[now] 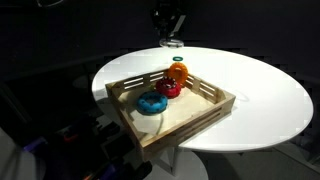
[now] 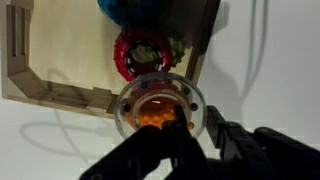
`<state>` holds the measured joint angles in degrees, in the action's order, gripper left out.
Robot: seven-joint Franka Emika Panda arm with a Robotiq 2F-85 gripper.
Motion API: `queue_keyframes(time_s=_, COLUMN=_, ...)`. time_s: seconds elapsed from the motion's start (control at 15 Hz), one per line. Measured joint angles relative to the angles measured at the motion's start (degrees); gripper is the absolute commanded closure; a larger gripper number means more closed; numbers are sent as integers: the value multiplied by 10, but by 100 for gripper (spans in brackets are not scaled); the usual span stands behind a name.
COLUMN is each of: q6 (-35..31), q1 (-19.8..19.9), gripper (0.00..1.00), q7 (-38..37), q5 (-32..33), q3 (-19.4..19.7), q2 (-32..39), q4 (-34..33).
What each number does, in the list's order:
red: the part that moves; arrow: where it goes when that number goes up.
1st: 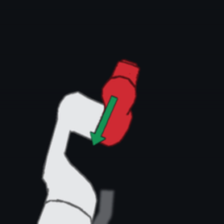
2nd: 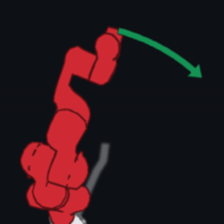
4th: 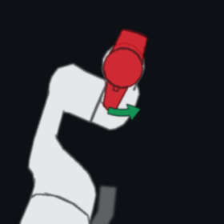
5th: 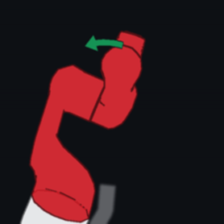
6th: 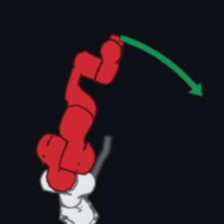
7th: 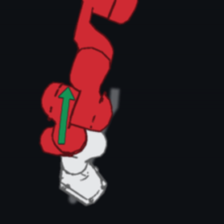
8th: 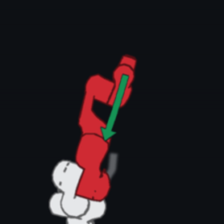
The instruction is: Put the white circular object on the wooden tray
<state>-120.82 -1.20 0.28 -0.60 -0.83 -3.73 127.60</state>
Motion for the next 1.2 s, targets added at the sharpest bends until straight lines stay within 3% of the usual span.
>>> queue_keyframes(time_s=0.13, q6=-1, q1=9, gripper=90, q7=3, q5=-1, q3=11, q2=-13, q4=30)
queue_keyframes(time_s=0.2, q6=-1, q1=13, gripper=51, q7=5, q5=-2, q3=16, q2=-17, q4=43)
queue_keyframes(time_s=0.33, q6=-2, q1=19, gripper=41, q7=11, q5=-3, q3=24, q2=-23, q4=66)
queue_keyframes(time_s=0.67, q6=-2, q1=24, gripper=2, q7=25, q5=-3, q3=34, q2=-27, q4=95)
queue_keyframes(time_s=1.2, q6=52, q1=27, gripper=0, q7=50, q5=-2, q3=43, q2=-54, q4=86)
